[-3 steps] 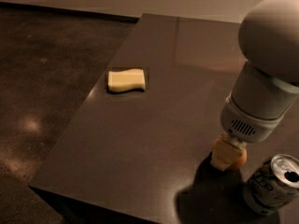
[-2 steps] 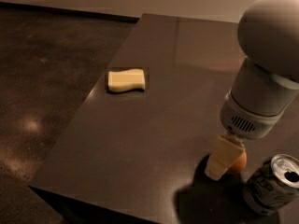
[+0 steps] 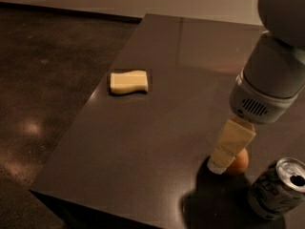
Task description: Move orange near 7up can
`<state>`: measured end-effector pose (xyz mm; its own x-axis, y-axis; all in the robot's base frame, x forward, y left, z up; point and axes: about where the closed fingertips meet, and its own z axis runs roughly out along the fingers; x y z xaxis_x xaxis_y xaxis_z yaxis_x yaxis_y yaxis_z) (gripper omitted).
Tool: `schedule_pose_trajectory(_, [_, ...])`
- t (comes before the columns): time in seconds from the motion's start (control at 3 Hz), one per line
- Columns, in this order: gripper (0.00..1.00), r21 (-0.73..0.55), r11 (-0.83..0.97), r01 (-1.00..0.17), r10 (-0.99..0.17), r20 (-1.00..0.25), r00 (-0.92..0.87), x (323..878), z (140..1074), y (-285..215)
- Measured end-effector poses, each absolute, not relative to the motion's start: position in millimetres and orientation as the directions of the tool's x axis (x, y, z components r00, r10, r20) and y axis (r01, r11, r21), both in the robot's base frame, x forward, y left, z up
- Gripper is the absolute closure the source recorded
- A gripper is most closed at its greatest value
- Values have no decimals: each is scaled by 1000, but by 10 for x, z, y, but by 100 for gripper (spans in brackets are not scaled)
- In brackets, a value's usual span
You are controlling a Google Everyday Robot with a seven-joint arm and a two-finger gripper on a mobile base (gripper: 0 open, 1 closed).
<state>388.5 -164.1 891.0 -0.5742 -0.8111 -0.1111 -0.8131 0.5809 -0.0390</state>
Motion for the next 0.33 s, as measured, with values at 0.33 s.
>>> schedule_pose_trajectory(0.33, [0,-39,581,-813,-811,-111,-574,3885,8910,-1641])
